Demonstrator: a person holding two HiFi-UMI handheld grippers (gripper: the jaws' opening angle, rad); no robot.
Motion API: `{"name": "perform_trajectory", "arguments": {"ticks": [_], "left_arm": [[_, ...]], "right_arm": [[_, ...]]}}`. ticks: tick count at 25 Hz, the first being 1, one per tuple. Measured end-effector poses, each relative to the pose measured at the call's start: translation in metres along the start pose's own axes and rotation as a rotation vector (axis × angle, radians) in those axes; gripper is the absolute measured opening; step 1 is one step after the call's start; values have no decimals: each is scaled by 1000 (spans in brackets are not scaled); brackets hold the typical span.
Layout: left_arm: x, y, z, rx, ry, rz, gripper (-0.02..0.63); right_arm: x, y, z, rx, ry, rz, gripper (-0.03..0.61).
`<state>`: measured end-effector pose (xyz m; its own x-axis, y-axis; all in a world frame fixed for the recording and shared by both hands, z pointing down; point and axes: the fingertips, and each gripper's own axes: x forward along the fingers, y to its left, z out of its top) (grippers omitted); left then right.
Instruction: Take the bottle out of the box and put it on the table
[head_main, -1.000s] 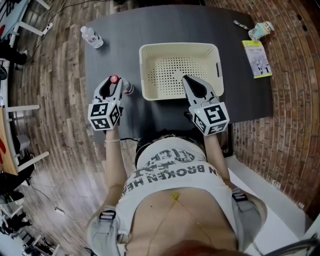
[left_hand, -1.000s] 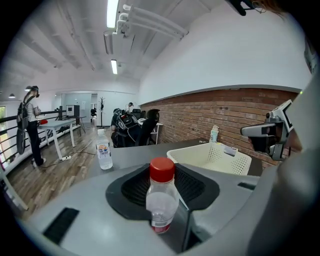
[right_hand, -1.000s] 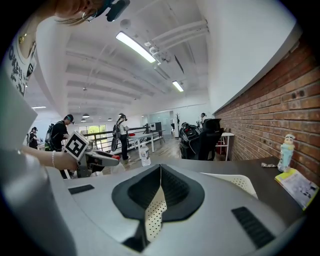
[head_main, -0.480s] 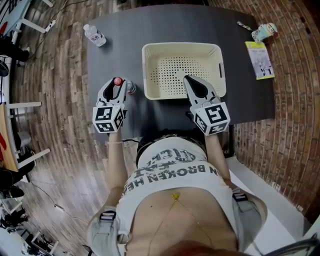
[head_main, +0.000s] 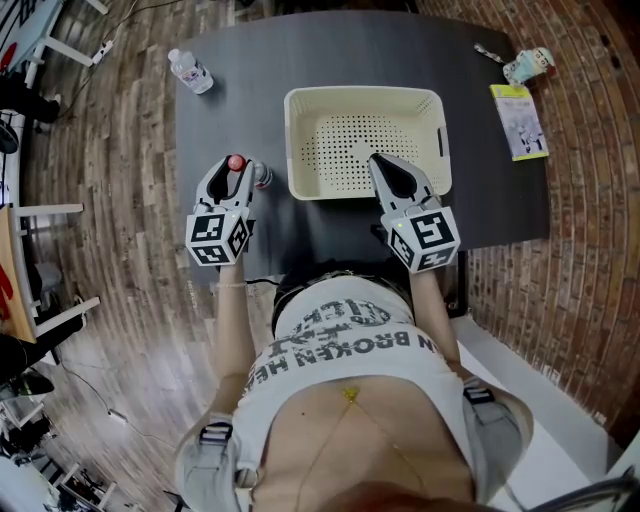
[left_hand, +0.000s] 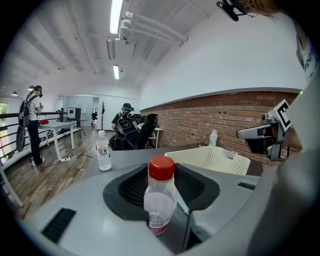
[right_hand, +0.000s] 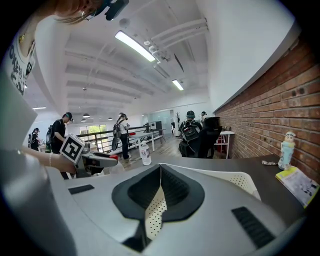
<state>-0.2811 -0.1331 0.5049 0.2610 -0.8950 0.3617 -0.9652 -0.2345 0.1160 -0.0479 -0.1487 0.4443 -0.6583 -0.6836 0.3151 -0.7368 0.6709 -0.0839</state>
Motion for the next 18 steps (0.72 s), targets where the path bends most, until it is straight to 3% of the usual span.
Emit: {"name": "perform_trajectory", "arguments": {"ticks": [18], "left_arm": [[1,1,0,-13,-9,-3,153]], "right_arm": [[-1,0,0,2,0,-1,9]]}}
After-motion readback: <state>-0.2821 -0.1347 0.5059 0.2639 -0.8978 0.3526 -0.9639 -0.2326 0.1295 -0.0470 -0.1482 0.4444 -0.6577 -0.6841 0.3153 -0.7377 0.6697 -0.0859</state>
